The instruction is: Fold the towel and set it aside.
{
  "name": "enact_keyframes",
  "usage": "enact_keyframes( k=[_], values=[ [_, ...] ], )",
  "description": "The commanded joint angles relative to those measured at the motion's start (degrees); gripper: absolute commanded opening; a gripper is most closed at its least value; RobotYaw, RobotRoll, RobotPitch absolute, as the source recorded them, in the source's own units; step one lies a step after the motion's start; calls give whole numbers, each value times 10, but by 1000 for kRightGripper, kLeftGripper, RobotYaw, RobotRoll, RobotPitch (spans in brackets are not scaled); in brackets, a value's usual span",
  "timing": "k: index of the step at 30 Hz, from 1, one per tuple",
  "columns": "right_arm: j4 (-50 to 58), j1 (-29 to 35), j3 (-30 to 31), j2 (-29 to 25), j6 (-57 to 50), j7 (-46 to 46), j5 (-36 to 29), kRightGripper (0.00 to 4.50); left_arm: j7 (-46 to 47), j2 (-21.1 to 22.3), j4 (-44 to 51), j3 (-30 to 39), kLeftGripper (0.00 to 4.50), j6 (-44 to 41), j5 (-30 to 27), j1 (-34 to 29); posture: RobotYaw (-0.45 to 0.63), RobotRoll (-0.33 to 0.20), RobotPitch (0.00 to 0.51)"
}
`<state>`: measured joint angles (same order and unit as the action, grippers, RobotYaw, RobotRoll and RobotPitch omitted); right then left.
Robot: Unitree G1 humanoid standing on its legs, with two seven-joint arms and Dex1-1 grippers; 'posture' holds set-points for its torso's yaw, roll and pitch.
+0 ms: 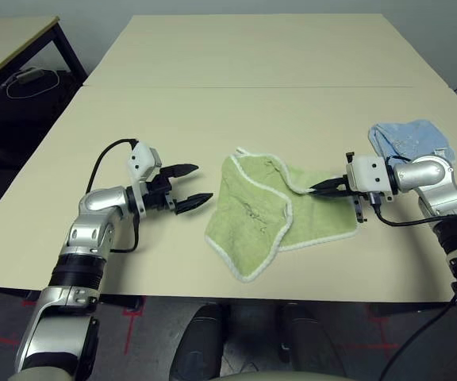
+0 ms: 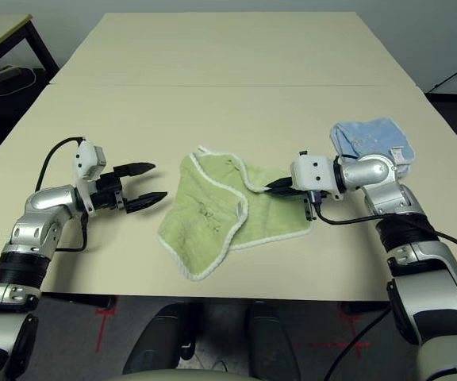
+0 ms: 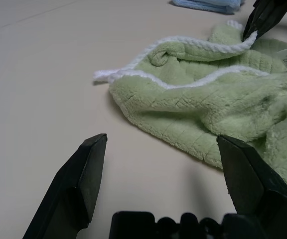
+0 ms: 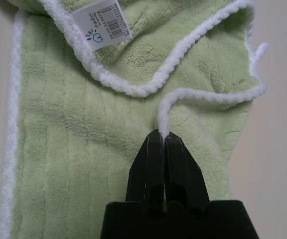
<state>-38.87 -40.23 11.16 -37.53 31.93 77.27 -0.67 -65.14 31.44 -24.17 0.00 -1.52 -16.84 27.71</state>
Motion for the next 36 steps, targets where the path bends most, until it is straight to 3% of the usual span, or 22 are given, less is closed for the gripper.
enact_keyframes(
  k=[1, 10, 24, 30, 36],
  values=[
    [-14, -16, -5, -9, 5, -2, -2, 41, -7, -2, -10, -7, 4500, 6, 8, 8, 96, 0, 130],
    [-22, -33, -57, -7, -53, -51, -42, 41, -28, -1, -7, 0, 4500, 34, -2, 13, 84, 0, 131],
    [11, 2, -69, -21, -74, -64, -54, 41, -137, 21, 72, -19, 4500, -26, -49, -12, 56, 0, 143],
    [22, 6, -68, -27, -83, -64, -59, 41, -133, 10, 70, -23, 4500, -45, -46, -7, 53, 0, 140],
    [23, 6, -66, -25, -86, -65, -59, 41, -97, -3, 46, -12, 4500, -1, -22, 12, 59, 0, 139]
  ],
)
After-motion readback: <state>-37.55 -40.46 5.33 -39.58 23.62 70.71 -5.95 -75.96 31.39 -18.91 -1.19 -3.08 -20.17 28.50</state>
